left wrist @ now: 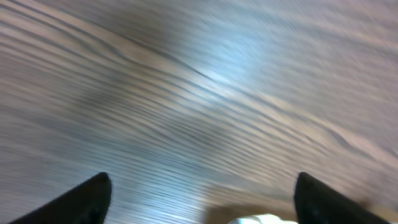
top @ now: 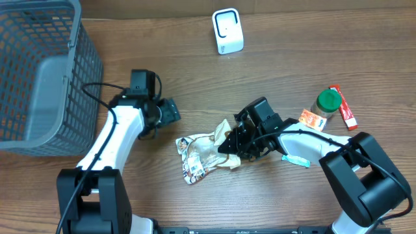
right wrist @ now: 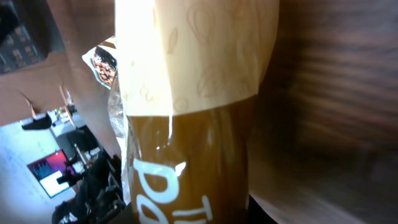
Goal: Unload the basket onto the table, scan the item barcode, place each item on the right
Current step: 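Release the left gripper and pull the bag right with the right gripper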
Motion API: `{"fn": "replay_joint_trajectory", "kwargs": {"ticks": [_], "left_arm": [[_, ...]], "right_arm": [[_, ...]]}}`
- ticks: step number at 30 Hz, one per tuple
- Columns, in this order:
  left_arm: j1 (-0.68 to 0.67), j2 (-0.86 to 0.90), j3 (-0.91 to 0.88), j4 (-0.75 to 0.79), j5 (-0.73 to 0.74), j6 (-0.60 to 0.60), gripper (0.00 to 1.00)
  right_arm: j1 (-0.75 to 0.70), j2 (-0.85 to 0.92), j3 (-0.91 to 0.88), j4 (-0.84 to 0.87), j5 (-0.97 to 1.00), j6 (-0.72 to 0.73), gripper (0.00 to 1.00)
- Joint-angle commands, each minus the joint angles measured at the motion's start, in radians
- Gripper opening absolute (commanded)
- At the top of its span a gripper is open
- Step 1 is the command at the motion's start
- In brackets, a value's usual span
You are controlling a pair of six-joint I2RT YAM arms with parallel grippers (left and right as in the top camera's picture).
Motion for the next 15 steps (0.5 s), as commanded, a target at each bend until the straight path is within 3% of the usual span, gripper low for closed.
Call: {"fn": "replay_joint_trajectory", "kwargs": {"ticks": [1, 4, 15], "left_arm": [[0.028, -0.010, 0.026, -0.043, -0.205, 0.022, 0.92], [0.043, -0.009, 0.026, -0.079, -0.254, 0.022, 0.97], [0.071, -0.008, 0.025, -0.094, -0.350, 0.022, 0.99]], "right_arm": [[-0.031, 0.010, -0.007, -0.003, 0.028, -0.056, 0.17], [-0.056, 0.010, -0.007, -0.018, 0.027, -0.142, 0.05], [-0.159, -0.070, -0.007, -0.069, -0.024, -0.327, 0.04]]}}
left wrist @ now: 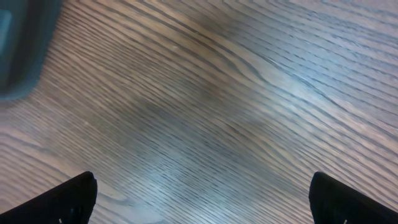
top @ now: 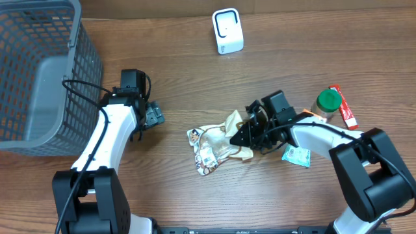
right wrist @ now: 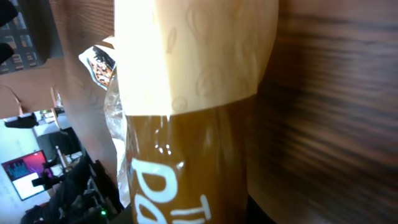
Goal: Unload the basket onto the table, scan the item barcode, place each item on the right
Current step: 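Release the left gripper and pull the bag right with the right gripper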
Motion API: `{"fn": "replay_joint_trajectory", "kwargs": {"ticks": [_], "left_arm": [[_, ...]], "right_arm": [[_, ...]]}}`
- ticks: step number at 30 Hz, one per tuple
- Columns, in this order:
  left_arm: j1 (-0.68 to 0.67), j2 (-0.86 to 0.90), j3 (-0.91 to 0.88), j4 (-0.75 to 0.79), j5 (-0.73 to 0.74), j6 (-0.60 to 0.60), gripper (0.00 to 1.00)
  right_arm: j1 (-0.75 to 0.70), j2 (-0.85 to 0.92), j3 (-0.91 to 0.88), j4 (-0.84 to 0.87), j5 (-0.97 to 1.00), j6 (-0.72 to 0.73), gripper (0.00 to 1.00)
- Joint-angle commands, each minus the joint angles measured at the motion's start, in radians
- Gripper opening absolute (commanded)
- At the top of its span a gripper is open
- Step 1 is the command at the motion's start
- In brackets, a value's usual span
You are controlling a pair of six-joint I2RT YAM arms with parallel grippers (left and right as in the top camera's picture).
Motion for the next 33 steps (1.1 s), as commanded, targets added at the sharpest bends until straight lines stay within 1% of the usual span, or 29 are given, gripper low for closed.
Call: {"fn": "replay_joint_trajectory", "kwargs": {"ticks": [1, 4, 6, 7, 10, 12, 16, 18, 19, 21, 23, 24, 25, 30, 33], "left_arm": [[0.017, -0.008, 0.009, -0.001, -0.063, 0.011, 0.99], [0.026, -0.006, 0.009, 0.000, -0.061, 0.019, 1.00], [0.028, -0.004, 0.008, 0.011, -0.050, 0.093, 1.00], [0.029, -0.002, 0.008, 0.024, -0.022, 0.142, 1.00], [0.030, 0.010, 0.008, 0.060, 0.089, 0.228, 1.00], [0.029, 0.019, 0.008, 0.101, 0.191, 0.301, 1.00], [0.029, 0.022, 0.008, 0.126, 0.204, 0.303, 1.00], [0.029, 0.022, 0.008, 0.128, 0.204, 0.302, 1.00], [0.029, 0.022, 0.008, 0.127, 0.204, 0.302, 1.00], [0.029, 0.022, 0.008, 0.129, 0.204, 0.303, 1.00], [0.029, 0.022, 0.008, 0.129, 0.204, 0.303, 0.99], [0.029, 0.022, 0.008, 0.129, 0.204, 0.302, 1.00], [0.029, 0.022, 0.008, 0.129, 0.204, 0.303, 0.99], [0.029, 0.022, 0.008, 0.129, 0.204, 0.303, 1.00], [0.029, 0.022, 0.008, 0.129, 0.204, 0.303, 1.00]], "right_arm": [[-0.037, -0.096, -0.007, -0.031, -0.010, -0.107, 0.04], [-0.062, -0.193, -0.007, -0.085, -0.009, -0.169, 0.04], [-0.074, -0.249, -0.007, -0.116, 0.000, -0.193, 0.04], [-0.081, -0.287, -0.007, -0.137, 0.018, -0.204, 0.04], [-0.089, -0.355, -0.007, -0.182, 0.070, -0.206, 0.04], [-0.090, -0.393, -0.007, -0.206, 0.088, -0.207, 0.04], [-0.090, -0.396, -0.007, -0.207, 0.088, -0.206, 0.04], [-0.090, -0.396, -0.007, -0.206, 0.088, -0.206, 0.17], [-0.090, -0.396, -0.007, -0.206, 0.088, -0.206, 0.22], [-0.090, -0.396, -0.007, -0.206, 0.088, -0.206, 0.22], [-0.090, -0.396, -0.007, -0.206, 0.087, -0.206, 0.20], [-0.090, -0.396, -0.007, -0.205, 0.087, -0.206, 0.09], [-0.090, -0.396, -0.007, -0.205, 0.087, -0.206, 0.04], [-0.090, -0.396, -0.007, -0.197, 0.088, -0.207, 0.04], [-0.090, -0.397, -0.005, -0.160, 0.079, -0.215, 0.04]]}}
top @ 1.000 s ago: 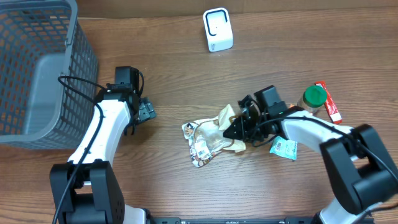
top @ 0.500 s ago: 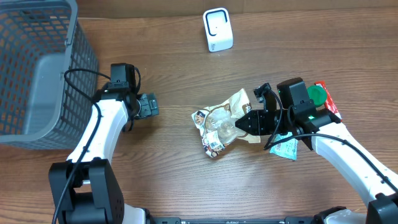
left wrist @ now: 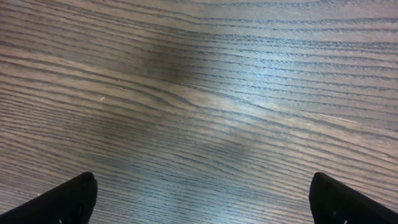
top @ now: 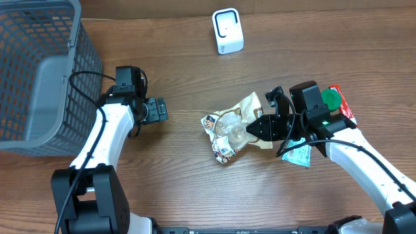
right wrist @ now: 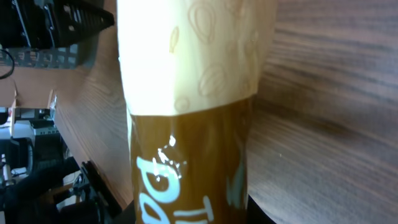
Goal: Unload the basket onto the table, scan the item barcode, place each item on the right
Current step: 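Release the left gripper and pull the bag right with the right gripper, then lift the bread bag up toward the white scanner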
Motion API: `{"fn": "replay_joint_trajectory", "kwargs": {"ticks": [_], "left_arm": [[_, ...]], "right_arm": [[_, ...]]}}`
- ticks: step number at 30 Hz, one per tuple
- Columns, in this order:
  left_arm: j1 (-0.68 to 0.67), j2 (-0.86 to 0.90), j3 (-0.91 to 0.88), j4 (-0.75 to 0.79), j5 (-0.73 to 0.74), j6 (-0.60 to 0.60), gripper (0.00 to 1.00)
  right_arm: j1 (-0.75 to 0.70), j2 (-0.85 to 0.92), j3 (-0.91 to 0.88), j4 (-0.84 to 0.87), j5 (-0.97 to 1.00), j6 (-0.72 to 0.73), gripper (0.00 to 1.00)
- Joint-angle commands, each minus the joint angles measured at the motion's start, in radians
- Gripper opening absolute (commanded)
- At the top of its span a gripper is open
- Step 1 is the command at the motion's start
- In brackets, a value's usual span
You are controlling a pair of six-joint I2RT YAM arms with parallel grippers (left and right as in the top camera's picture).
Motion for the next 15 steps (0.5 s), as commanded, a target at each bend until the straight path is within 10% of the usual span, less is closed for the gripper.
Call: {"fn": "replay_joint_trajectory", "kwargs": {"ticks": [1, 15], "left_arm": [[0.004, 0.010, 0.008, 0.002, 0.014, 0.025, 1.00], [0.004, 0.010, 0.008, 0.002, 0.015, 0.025, 1.00]], "right_arm": [[-0.004, -0.016, 0.009, 0.043, -0.021, -0.041, 0.04], [-0.004, -0.022, 0.591, -0.311, 0.025, -0.319, 0.03]]}}
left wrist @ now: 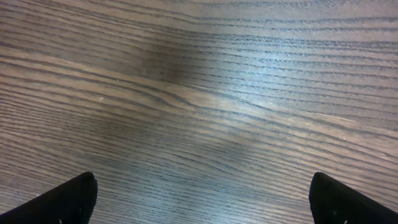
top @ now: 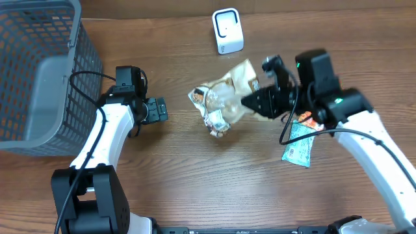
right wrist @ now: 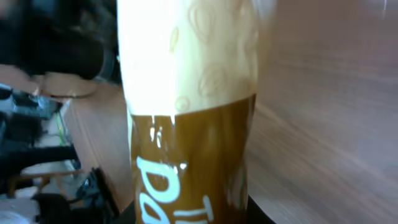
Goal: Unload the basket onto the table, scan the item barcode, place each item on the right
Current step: 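Lift the bread bag up toward the white scanner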
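Observation:
The item is a crumpled snack bag [top: 223, 97], brown and cream with white lettering. It hangs above the table a little in front of the white scanner [top: 227, 30]. My right gripper [top: 251, 101] is shut on its right end. The bag [right wrist: 186, 124] fills the right wrist view and hides the fingers. No barcode shows in any view. My left gripper [top: 156, 109] is open over bare wood to the left of the bag. In the left wrist view only its dark fingertips [left wrist: 78, 196] show at the bottom corners, with nothing between them.
A grey mesh basket [top: 39, 71] stands at the far left. A teal packet [top: 298, 147] lies on the table under my right arm, with an orange packet [top: 305, 119] partly hidden just behind it.
My right gripper has moved back and left with the bag, from the table's middle right to a spot nearer the scanner and higher. The left arm has not moved.
My right gripper was shut on the bag low at the table's middle, with the open left gripper close by. The left gripper then stood further left. The bag was held further right, then right again, and now hangs near the scanner.

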Motion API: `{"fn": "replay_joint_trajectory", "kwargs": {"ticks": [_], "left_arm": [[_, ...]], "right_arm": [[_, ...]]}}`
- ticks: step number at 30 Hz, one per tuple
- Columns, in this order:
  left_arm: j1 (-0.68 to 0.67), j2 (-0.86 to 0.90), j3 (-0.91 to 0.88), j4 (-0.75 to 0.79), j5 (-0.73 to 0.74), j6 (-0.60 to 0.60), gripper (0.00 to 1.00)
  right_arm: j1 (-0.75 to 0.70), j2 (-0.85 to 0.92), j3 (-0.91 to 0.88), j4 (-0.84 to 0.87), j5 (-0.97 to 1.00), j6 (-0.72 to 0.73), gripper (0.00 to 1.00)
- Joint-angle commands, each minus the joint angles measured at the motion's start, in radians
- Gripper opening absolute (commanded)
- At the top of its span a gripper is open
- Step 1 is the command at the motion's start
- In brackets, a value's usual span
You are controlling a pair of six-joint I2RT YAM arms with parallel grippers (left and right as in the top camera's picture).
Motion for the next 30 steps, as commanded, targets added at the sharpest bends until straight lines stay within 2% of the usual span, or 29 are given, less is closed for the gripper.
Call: {"fn": "replay_joint_trajectory", "kwargs": {"ticks": [1, 5, 8, 12, 18, 25, 30], "left_arm": [[0.004, 0.010, 0.008, 0.002, 0.011, 0.023, 1.00], [0.004, 0.010, 0.008, 0.002, 0.011, 0.023, 0.99], [0.004, 0.010, 0.008, 0.002, 0.011, 0.023, 1.00], [0.004, 0.010, 0.008, 0.002, 0.011, 0.023, 1.00], [0.004, 0.010, 0.008, 0.002, 0.011, 0.023, 1.00], [0.004, 0.010, 0.008, 0.002, 0.011, 0.023, 1.00], [0.004, 0.010, 0.008, 0.002, 0.011, 0.023, 1.00]], "right_arm": [[-0.003, -0.019, 0.271, -0.129, 0.078, -0.147, 0.03], [-0.002, 0.007, 0.533, -0.281, 0.167, -0.241, 0.03], [-0.002, 0.025, 0.642, -0.276, 0.233, -0.287, 0.03], [0.000, 0.035, 0.645, -0.158, 0.254, -0.420, 0.03], [0.000, 0.112, 0.645, -0.086, 0.290, -0.582, 0.03], [0.003, 0.289, 0.645, 0.034, 0.433, -0.678, 0.03], [0.036, 0.435, 0.645, 0.214, 0.594, -0.683, 0.04]]}}
